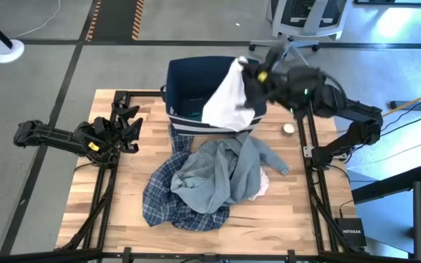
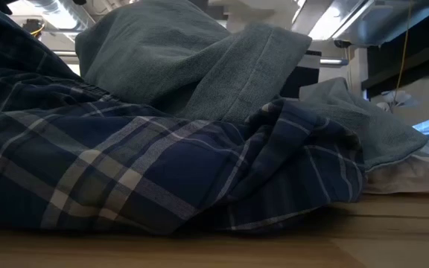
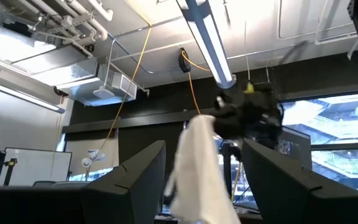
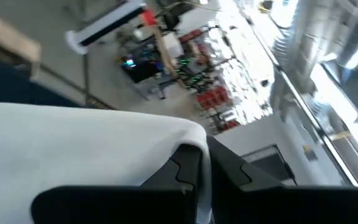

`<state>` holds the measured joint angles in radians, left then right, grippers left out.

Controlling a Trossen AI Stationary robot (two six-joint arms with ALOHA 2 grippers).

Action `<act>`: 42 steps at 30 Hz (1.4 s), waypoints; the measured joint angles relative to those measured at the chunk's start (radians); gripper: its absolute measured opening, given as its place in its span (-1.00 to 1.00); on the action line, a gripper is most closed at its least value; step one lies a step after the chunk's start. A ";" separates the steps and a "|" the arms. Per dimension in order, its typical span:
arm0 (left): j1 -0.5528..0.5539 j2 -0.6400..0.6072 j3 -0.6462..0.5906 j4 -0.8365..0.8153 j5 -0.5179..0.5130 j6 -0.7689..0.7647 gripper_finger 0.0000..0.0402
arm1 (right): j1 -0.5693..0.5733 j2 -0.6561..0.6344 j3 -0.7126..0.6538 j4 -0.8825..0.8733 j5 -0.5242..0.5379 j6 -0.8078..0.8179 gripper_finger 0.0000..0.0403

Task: Sort clothes
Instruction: Put the white boxer into the blue laundry bin

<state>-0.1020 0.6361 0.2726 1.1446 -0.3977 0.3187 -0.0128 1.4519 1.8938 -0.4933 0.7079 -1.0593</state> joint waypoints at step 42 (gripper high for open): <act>0.000 -0.011 0.000 -0.013 0.000 0.029 0.03 | -0.217 0.115 0.116 -0.547 -0.335 0.289 -0.18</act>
<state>-0.1017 0.6250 0.2726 1.1316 -0.3974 0.3479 -0.2294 1.5665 2.0101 -1.0402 0.3729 -0.7699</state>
